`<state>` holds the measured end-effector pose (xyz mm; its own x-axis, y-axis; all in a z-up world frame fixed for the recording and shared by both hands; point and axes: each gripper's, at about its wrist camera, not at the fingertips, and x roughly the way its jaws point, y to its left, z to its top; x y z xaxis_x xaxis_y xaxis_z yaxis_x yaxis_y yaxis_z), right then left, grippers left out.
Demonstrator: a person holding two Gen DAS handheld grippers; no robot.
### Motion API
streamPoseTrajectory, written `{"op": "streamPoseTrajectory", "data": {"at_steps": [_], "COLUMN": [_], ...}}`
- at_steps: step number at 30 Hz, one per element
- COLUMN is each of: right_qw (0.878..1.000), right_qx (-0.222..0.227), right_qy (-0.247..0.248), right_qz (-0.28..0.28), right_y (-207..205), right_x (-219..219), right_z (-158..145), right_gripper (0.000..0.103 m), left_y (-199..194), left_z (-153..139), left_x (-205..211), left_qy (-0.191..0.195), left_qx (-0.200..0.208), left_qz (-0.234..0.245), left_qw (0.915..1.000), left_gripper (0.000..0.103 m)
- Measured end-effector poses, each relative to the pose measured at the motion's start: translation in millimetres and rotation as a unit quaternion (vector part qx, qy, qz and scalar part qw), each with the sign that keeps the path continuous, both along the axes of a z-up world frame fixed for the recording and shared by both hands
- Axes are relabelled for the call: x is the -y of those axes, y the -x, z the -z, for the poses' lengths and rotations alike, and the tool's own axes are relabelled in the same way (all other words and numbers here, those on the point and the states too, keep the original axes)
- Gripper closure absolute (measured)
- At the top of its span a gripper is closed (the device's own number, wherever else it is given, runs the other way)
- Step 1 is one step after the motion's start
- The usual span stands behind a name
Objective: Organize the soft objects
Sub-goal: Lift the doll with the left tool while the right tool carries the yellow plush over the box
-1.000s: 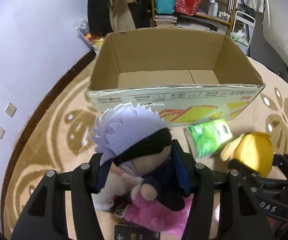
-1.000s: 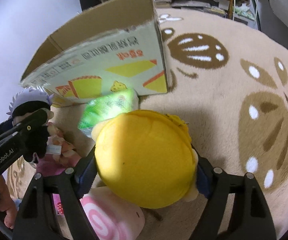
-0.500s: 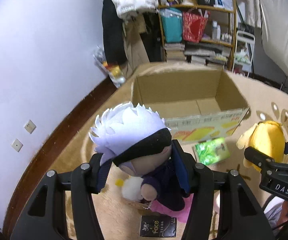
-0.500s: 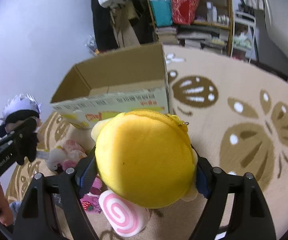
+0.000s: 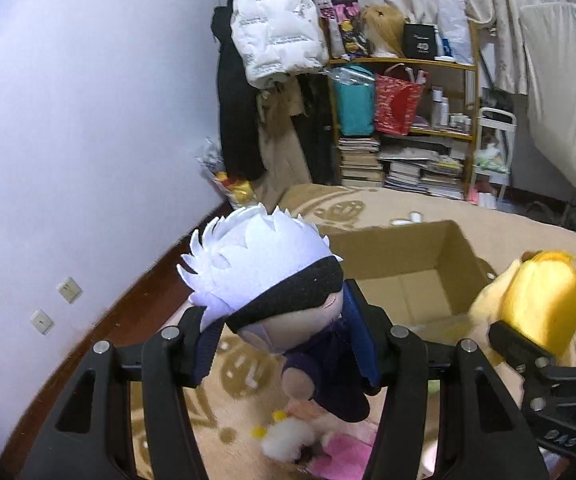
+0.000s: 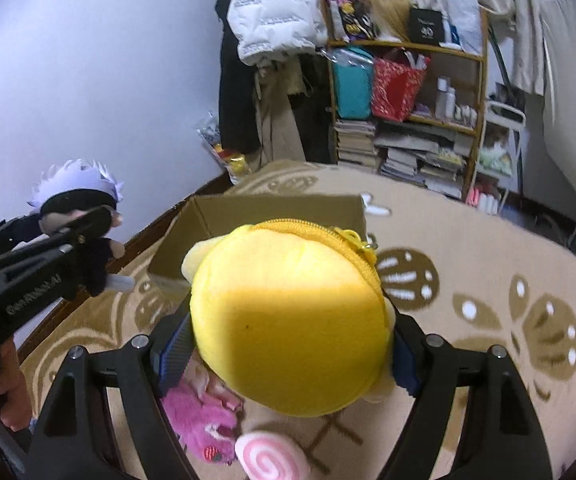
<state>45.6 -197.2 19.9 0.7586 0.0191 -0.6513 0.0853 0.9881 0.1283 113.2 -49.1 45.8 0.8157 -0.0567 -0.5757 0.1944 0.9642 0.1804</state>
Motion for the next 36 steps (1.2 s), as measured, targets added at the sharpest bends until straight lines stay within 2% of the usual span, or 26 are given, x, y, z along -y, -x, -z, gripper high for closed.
{"op": "streamPoseTrajectory", "data": {"at_steps": [5,10,16,19,23,26,36], "right_qw": [0.999,0.999,0.998,0.998,0.998,0.998,0.998], "right_qx": [0.013,0.020,0.020,0.014,0.013,0.007,-0.002], "right_qy": [-0.038,-0.006,0.032,0.032,0.036,0.032,0.022], "right_qz": [-0.012,-0.028,-0.043,-0.046,-0.044,-0.046,-0.059], "right_y": [-21.3,-45.3,-76.0,-91.8,-98.2,-101.5,-109.9], "right_x": [4.2,-1.5,-2.4,1.9,6.4,10.8,17.1], "right_z": [-8.5,-5.5,6.4,15.8,29.9,39.3,56.8], "right_gripper": [0.018,0.018,0.017,0.017,0.017,0.017,0.015], "left_y": [-22.1,-49.1,-64.9,-68.2,-75.4,-80.2,-91.4], "left_z": [-0.7,0.6,17.7,27.1,42.6,51.8,72.5], "left_x": [-3.9,-3.0,3.7,8.5,12.1,15.3,14.3], "left_qy": [0.008,0.012,0.003,-0.009,0.001,-0.010,0.004], "left_qx": [0.007,0.007,0.003,0.005,-0.013,-0.016,-0.051], "left_qz": [-0.006,-0.014,-0.017,-0.016,-0.007,-0.009,-0.008], "left_qw": [0.9999,0.9998,0.9998,0.9998,0.9999,0.9998,0.9987], "left_gripper": [0.047,0.047,0.047,0.047,0.046,0.046,0.045]}}
